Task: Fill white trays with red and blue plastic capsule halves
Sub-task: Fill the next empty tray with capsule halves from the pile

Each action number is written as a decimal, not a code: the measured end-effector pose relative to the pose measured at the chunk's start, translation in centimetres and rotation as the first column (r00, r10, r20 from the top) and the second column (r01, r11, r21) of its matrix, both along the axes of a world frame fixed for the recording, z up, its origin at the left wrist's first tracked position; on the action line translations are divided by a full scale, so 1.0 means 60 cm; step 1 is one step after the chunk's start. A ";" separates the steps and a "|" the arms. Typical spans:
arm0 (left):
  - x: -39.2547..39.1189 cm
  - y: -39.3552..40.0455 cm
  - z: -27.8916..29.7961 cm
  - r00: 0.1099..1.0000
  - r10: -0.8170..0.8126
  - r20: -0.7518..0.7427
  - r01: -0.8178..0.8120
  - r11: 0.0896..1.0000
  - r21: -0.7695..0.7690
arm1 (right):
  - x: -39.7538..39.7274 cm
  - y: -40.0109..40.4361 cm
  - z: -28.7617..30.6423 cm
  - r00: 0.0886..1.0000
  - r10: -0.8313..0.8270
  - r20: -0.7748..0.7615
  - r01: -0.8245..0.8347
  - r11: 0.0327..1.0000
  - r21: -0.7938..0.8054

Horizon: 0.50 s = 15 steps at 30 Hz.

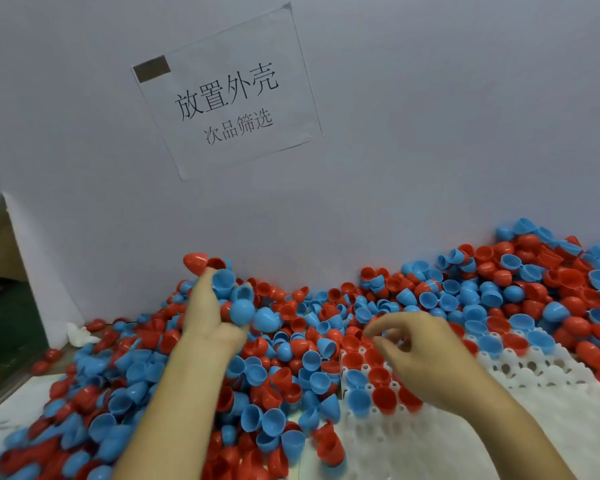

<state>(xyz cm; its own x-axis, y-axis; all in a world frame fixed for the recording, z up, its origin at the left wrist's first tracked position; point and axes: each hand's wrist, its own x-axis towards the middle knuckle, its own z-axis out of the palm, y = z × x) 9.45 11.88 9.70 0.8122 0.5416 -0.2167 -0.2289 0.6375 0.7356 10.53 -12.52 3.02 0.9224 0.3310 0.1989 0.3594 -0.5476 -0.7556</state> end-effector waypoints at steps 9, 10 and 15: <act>-0.055 -0.116 -0.102 0.991 -0.112 0.068 0.125 0.968 -0.219 | -0.050 0.078 0.017 0.936 0.264 -0.234 -0.198 0.942 0.269; -0.050 -0.114 -0.109 0.989 -0.133 0.062 0.143 0.969 -0.201 | -0.046 0.071 0.015 0.924 0.270 -0.272 -0.197 0.944 0.266; -0.032 -0.103 -0.127 0.993 -0.099 0.057 0.107 0.982 -0.155 | -0.033 0.049 0.009 0.919 0.151 -0.363 -0.036 0.952 0.305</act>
